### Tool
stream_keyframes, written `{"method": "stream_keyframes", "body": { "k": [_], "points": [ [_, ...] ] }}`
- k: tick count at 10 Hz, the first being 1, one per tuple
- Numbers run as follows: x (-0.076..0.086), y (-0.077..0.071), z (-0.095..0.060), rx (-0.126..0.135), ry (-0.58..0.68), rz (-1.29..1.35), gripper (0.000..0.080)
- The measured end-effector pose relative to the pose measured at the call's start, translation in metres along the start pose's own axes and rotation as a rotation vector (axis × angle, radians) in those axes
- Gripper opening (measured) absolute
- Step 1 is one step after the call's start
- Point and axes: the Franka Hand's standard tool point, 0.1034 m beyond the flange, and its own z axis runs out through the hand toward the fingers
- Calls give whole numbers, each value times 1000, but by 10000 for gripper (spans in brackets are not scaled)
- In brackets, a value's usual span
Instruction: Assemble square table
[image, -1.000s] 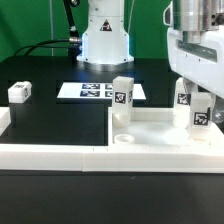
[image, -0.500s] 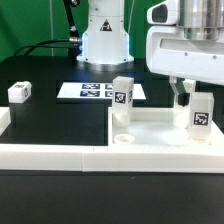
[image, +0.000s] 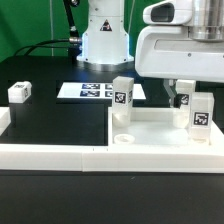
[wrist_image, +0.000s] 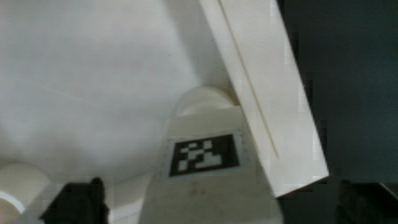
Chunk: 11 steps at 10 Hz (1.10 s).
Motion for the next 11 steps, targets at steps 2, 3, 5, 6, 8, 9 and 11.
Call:
{"method": "stream_keyframes", "body": {
  "k": [2, 3, 5, 6, 8, 9, 11],
  "points": [
    [0, 0, 0, 0, 0, 7, 495],
    [0, 0, 0, 0, 0, 8, 495],
    [0, 1, 0, 0, 0, 8, 329],
    [0, 1, 0, 0, 0, 8, 288],
    [0, 1, 0, 0, 0, 8, 288],
    [0, 1, 0, 0, 0, 8, 288],
    [-1, 1, 0, 6, 15, 179, 288]
  ]
}}
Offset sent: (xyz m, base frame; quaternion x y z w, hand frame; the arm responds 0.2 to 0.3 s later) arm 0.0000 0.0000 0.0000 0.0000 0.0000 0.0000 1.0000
